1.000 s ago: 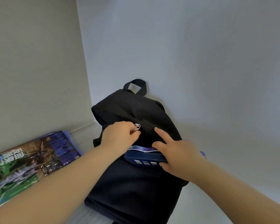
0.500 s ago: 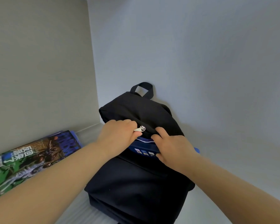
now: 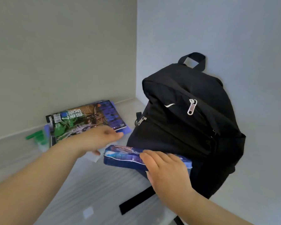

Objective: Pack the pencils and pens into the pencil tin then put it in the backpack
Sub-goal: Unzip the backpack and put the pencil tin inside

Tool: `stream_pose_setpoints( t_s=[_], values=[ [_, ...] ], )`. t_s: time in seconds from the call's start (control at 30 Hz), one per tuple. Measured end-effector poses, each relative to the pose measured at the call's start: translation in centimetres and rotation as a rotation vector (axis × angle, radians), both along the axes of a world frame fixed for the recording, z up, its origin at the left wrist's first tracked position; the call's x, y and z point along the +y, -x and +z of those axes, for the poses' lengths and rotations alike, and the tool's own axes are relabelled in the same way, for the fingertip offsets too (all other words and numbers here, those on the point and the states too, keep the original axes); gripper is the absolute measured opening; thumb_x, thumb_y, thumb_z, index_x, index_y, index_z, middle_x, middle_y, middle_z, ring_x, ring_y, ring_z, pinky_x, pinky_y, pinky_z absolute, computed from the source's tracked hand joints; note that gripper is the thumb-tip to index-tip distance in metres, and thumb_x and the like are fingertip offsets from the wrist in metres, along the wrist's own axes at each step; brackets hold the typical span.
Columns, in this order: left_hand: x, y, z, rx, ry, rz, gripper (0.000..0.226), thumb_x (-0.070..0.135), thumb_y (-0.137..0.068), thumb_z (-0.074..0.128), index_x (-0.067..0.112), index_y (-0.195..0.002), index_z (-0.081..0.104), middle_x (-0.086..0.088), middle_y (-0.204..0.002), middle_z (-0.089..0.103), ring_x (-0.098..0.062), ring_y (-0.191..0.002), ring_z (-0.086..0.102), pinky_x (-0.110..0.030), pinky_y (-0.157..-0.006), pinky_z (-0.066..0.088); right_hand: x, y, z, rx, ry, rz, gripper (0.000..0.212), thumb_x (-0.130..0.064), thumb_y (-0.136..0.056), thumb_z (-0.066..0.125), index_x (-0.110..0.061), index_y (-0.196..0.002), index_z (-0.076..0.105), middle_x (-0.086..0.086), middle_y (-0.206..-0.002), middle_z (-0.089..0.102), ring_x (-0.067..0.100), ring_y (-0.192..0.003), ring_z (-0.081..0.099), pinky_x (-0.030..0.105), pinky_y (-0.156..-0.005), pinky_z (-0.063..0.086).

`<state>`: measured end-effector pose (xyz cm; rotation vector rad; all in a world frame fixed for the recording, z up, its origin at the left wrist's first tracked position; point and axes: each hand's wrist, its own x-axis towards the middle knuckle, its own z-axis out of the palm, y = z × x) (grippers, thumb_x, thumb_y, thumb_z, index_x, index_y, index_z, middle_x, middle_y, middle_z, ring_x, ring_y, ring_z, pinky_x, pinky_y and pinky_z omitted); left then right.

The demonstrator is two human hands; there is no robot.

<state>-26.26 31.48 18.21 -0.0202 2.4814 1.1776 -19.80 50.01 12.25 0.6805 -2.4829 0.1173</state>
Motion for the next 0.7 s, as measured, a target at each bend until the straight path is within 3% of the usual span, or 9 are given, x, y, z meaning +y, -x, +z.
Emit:
stream_pose_setpoints(
  t_s=[0.07, 0.17, 0.27, 0.37, 0.43, 0.5, 0.57, 0.7],
  values=[
    [-2.7, -2.9, -2.6, -0.264, -0.366, 0.208, 0.013, 0.032, -0.087, 0.052, 0.023, -0.095, 0.056, 0.004, -0.084, 0.065, -0.012, -0.071, 0.064, -0.027, -0.055, 0.055, -2.3, 0.4, -1.2, -0.020, 0.023, 0.078, 0.029, -0.022, -0.064, 0.047, -0.024, -0.081, 0.070, -0.010, -0.080, 0.076, 0.009, -0.070, 0.071, 0.019, -0.061, 0.054],
    [-5.5, -5.2, -7.0, -0.224, -0.669, 0.558, 0.029, 0.006, -0.084, 0.056, 0.016, -0.110, 0.050, -0.004, -0.086, 0.064, -0.007, -0.051, 0.066, -0.017, -0.046, 0.052, -5.3, 1.1, -3.5, -0.049, -0.036, 0.172, 0.024, -0.027, -0.066, 0.054, -0.025, -0.090, 0.056, -0.011, -0.088, 0.075, 0.008, -0.085, 0.069, 0.032, -0.086, 0.045],
    [-7.7, -6.7, -10.0, -0.059, -0.641, 0.685, 0.045, -0.008, -0.081, 0.055, 0.006, -0.123, 0.047, -0.011, -0.096, 0.060, -0.011, -0.060, 0.061, -0.013, -0.045, 0.051, -7.3, 1.7, -6.0, -0.249, -0.076, 0.234, 0.052, -0.051, -0.060, 0.065, -0.025, -0.101, 0.046, -0.008, -0.114, 0.065, 0.011, -0.110, 0.046, 0.038, -0.100, 0.025],
    [-10.1, -8.0, -11.9, 0.017, -0.652, 0.758, 0.047, -0.013, -0.080, 0.052, 0.001, -0.125, 0.046, -0.007, -0.093, 0.060, -0.006, -0.052, 0.065, -0.012, -0.046, 0.053, -8.3, 2.1, -7.3, -0.460, 0.210, 0.114, 0.054, -0.063, -0.082, 0.032, -0.022, -0.114, 0.047, 0.005, -0.128, 0.057, 0.015, -0.120, 0.037, 0.034, -0.104, 0.030],
    [-10.9, -8.5, -12.7, 0.041, -0.654, 0.773, 0.049, -0.013, -0.081, 0.050, 0.004, -0.127, 0.045, -0.010, -0.100, 0.059, -0.002, -0.048, 0.065, -0.013, -0.046, 0.053, -9.0, 2.6, -8.0, -0.609, 0.348, 0.020, 0.062, -0.056, -0.086, 0.024, -0.016, -0.132, 0.038, 0.007, -0.146, 0.036, 0.018, -0.136, 0.024, 0.028, -0.110, 0.029],
    [-11.2, -8.7, -13.3, 0.066, -0.614, 0.763, 0.050, -0.012, -0.082, 0.050, 0.005, -0.129, 0.044, -0.012, -0.107, 0.056, -0.003, -0.052, 0.066, -0.011, -0.047, 0.053, -9.5, 2.6, -8.6, -0.856, 0.393, -0.010, 0.054, -0.035, -0.093, 0.036, -0.017, -0.142, 0.021, 0.001, -0.155, 0.015, 0.015, -0.142, 0.012, 0.024, -0.114, 0.016],
    [-11.1, -8.8, -13.5, 0.086, -0.552, 0.749, 0.049, -0.010, -0.083, 0.051, 0.005, -0.128, 0.044, -0.013, -0.107, 0.055, -0.011, -0.066, 0.064, -0.008, -0.046, 0.051, -10.2, 2.4, -9.4, -0.961, 0.421, -0.050, 0.056, -0.020, -0.095, 0.041, -0.017, -0.144, 0.015, 0.000, -0.156, 0.010, 0.015, -0.143, 0.009, 0.024, -0.115, 0.014],
    [-11.0, -8.5, -14.1, 0.103, -0.509, 0.756, 0.045, -0.006, -0.085, 0.050, 0.006, -0.128, 0.043, -0.014, -0.106, 0.054, -0.019, -0.073, 0.058, -0.008, -0.045, 0.050, -10.5, 2.5, -10.2, -0.986, 0.443, -0.097, 0.056, -0.017, -0.095, 0.041, -0.020, -0.144, 0.014, -0.002, -0.155, 0.010, 0.014, -0.143, 0.010, 0.026, -0.116, 0.019]
  ],
)
